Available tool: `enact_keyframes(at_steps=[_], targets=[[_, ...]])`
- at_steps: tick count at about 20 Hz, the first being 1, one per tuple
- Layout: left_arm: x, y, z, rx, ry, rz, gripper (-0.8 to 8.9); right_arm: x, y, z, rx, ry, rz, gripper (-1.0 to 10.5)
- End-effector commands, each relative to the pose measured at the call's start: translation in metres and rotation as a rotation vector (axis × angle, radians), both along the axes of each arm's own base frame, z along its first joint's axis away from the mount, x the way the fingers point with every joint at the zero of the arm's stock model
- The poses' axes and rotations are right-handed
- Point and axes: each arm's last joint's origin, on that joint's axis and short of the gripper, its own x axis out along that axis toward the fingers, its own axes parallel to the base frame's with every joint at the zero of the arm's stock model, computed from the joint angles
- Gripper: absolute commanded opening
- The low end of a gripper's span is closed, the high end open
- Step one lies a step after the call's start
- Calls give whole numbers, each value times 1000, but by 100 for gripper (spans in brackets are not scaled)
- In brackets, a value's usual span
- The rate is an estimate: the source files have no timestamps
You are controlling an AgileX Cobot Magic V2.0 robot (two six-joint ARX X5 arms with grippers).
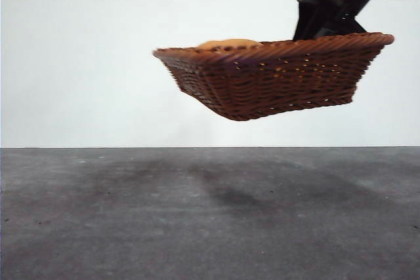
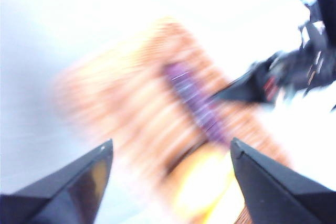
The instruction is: Help me put the vegetables on the table into the basket
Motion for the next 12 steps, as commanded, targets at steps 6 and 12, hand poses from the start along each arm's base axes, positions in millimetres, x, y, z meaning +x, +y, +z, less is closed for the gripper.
enact_keyframes(at_steps=[6, 12], targets=[[-120, 79, 37, 219, -294, 111, -8, 4, -83, 4, -31, 34, -227, -12], [-144, 92, 34, 226, -281, 108, -8, 9, -102, -31, -136, 59, -287, -12]])
